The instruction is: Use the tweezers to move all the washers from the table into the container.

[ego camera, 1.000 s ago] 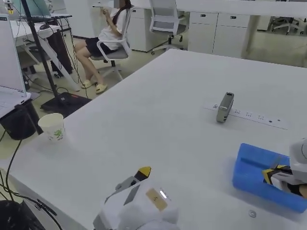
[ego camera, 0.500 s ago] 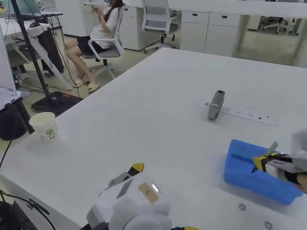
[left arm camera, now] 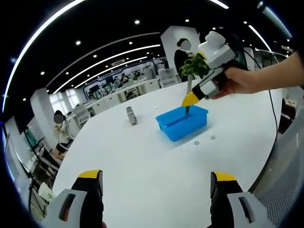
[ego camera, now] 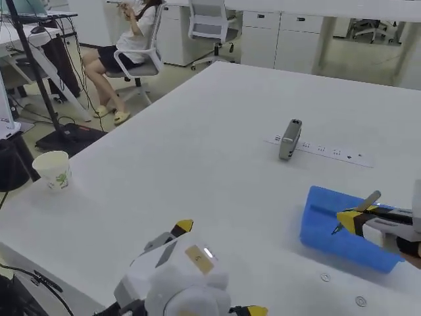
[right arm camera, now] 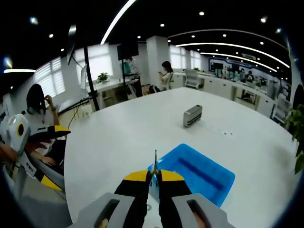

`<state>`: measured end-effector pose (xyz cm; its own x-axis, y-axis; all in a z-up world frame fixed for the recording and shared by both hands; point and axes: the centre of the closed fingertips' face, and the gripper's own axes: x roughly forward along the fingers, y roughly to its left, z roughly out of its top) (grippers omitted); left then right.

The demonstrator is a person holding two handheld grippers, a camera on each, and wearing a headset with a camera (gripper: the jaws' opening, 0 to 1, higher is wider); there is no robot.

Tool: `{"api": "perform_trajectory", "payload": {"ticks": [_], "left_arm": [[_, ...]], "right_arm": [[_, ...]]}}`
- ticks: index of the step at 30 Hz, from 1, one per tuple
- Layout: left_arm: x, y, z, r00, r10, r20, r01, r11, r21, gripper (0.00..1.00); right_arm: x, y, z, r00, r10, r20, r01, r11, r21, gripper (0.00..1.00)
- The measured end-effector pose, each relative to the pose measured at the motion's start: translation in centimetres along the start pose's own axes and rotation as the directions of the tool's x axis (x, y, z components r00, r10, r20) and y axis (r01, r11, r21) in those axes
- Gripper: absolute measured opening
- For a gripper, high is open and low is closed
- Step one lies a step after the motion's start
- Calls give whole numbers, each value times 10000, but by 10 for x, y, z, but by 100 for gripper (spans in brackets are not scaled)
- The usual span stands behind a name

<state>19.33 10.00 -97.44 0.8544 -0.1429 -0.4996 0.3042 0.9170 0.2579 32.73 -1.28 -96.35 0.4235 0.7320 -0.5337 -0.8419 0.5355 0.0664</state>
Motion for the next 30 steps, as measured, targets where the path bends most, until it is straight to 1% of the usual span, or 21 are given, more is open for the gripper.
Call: {"api": "perform_trajectory", "payload": {"ticks": [3,7,13,17,24,30], "left_arm": [[0,0,0,10000,4,-15,-4,10000,1,96],[0,0,0,10000,13,-11,-13,10000,-1,96],[0,0,1,10000,1,4,-1,10000,32,96],[0,0,0,10000,18,-5,-18,10000,24,96],[0,1,1,10000,43,2,-43,10000,35,96],[0,1,0,10000,62,-18,-62,10000,52,96]], "right_arm": [[4,3,-12,9998,29,-208,-30,10000,-31,3],[9,5,-30,9989,38,-475,-30,9999,152,4],[14,6,-49,9962,10,-873,13,9997,262,4],[16,6,-55,9950,30,-996,4,9994,340,4],[19,5,-62,9936,-85,-1123,107,9998,185,4],[21,7,-65,9924,-188,-1212,167,9997,-184,4]]}}
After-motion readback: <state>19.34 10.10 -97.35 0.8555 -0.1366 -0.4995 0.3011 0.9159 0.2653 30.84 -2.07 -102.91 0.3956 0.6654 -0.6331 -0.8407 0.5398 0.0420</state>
